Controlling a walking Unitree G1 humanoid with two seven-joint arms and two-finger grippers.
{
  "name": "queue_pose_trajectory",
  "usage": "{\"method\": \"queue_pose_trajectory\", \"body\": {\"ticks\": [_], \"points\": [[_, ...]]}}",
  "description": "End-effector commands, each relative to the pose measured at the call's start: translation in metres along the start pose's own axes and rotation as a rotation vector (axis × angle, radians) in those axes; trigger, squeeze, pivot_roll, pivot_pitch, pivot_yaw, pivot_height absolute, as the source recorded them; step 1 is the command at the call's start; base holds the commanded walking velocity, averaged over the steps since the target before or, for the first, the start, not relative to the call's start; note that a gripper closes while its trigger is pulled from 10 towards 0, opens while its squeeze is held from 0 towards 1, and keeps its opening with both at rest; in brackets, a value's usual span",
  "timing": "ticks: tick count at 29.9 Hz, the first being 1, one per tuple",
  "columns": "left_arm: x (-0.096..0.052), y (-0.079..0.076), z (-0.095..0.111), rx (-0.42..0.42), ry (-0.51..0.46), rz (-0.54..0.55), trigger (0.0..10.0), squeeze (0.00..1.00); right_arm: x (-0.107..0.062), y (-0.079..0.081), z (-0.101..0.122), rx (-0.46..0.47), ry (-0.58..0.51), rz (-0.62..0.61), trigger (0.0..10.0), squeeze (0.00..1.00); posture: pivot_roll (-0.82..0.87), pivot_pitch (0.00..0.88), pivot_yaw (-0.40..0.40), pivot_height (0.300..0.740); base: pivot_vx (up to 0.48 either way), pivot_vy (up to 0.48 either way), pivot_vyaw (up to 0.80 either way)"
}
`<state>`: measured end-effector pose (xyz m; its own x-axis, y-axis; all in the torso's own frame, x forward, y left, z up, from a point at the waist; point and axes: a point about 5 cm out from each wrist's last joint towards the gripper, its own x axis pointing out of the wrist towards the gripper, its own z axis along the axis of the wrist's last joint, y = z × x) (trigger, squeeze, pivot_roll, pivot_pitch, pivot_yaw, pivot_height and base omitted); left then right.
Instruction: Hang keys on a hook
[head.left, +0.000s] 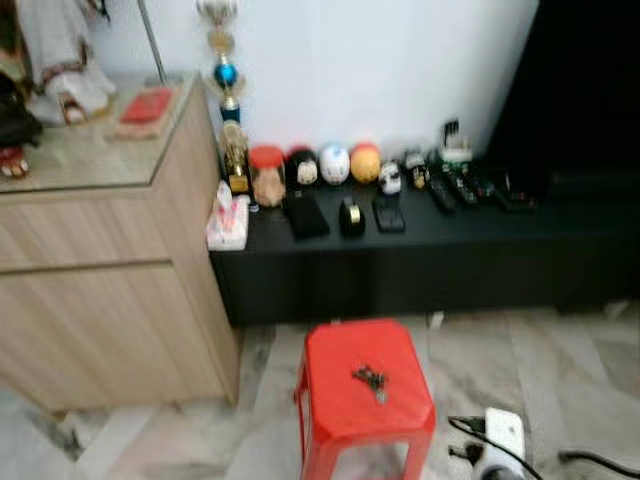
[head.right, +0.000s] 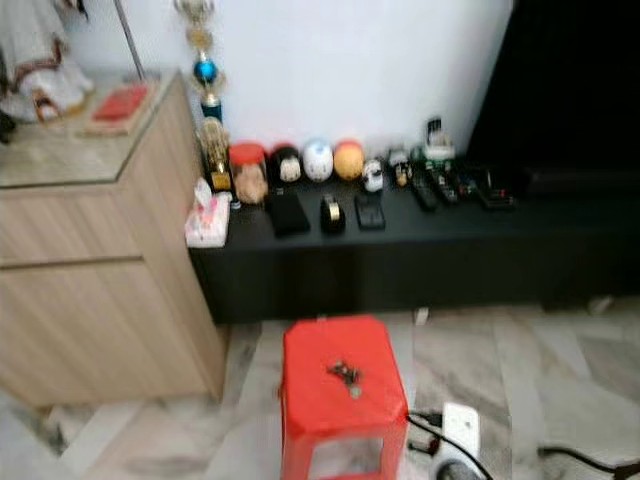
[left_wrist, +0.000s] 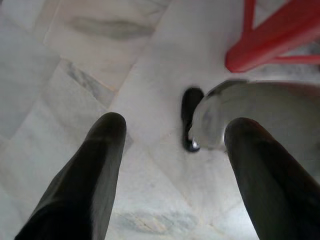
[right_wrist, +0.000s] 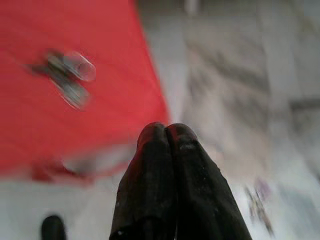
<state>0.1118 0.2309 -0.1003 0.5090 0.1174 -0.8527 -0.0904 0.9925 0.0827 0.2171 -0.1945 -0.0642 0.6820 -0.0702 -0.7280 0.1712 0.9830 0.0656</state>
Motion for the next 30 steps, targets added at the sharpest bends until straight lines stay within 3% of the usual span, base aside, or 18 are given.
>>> {"method": "queue_pose_trajectory", "body": {"ticks": [1, 10, 12, 13, 16, 20, 26, 28, 30], "points": [[-0.001, 0.003, -0.004, 0.008, 0.022, 0.01, 10.0, 0.0, 0.002, 0.007, 0.007, -0.011, -0.019, 0.018, 10.0, 0.0, 0.04, 0.0, -0.054, 0.74, 0.319, 0.0, 0.8], [0.0, 0.002, -0.002, 0.009, 0.018, 0.005, 10.0, 0.0, 0.005, 0.011, 0.027, 0.011, -0.081, 0.056, 10.0, 0.0, 0.03, 0.0, -0.047, 0.74, 0.066, 0.0, 0.18], [0.0, 0.003, -0.001, 0.014, 0.015, 0.005, 10.0, 0.0, 0.006, 0.021, 0.064, -0.03, -0.238, 0.102, 10.0, 0.0, 0.02, 0.0, -0.037, 0.74, 0.0, 0.0, 0.0], [0.0, 0.003, -0.001, 0.014, 0.015, 0.005, 10.0, 0.0, 0.006, 0.021, 0.064, -0.03, -0.238, 0.102, 10.0, 0.0, 0.02, 0.0, -0.037, 0.74, 0.0, 0.0, 0.0], [0.0, 0.005, 0.002, 0.016, 0.008, 0.01, 10.0, 0.0, 0.002, 0.034, 0.101, -0.056, -0.435, 0.143, 10.0, 0.0, 0.02, 0.0, -0.038, 0.74, 0.0, 0.0, 0.0], [0.0, 0.009, 0.006, 0.001, -0.011, 0.028, 10.0, 0.0, -0.004, 0.04, 0.111, -0.072, -0.537, 0.142, 10.0, 0.0, 0.01, 0.0, -0.039, 0.74, 0.0, 0.0, 0.0], [-0.001, 0.032, 0.033, -0.086, -0.171, 0.117, 10.0, 0.0, -0.014, 0.033, 0.112, -0.083, -0.634, 0.117, 10.0, 0.0, 0.01, 0.0, -0.045, 0.74, 0.0, 0.0, 0.0], [-0.002, 0.038, 0.068, -0.085, -0.359, 0.118, 10.0, 0.0, -0.017, 0.025, 0.099, -0.073, -0.629, 0.117, 10.0, 0.0, 0.03, 0.0, -0.058, 0.74, 0.0, 0.0, 0.0], [-0.004, 0.036, 0.087, -0.058, -0.464, 0.107, 10.0, 0.0, -0.02, 0.023, 0.094, -0.078, -0.629, 0.112, 10.0, 0.0, 0.03, 0.0, -0.059, 0.74, 0.0, 0.0, 0.0]]}}
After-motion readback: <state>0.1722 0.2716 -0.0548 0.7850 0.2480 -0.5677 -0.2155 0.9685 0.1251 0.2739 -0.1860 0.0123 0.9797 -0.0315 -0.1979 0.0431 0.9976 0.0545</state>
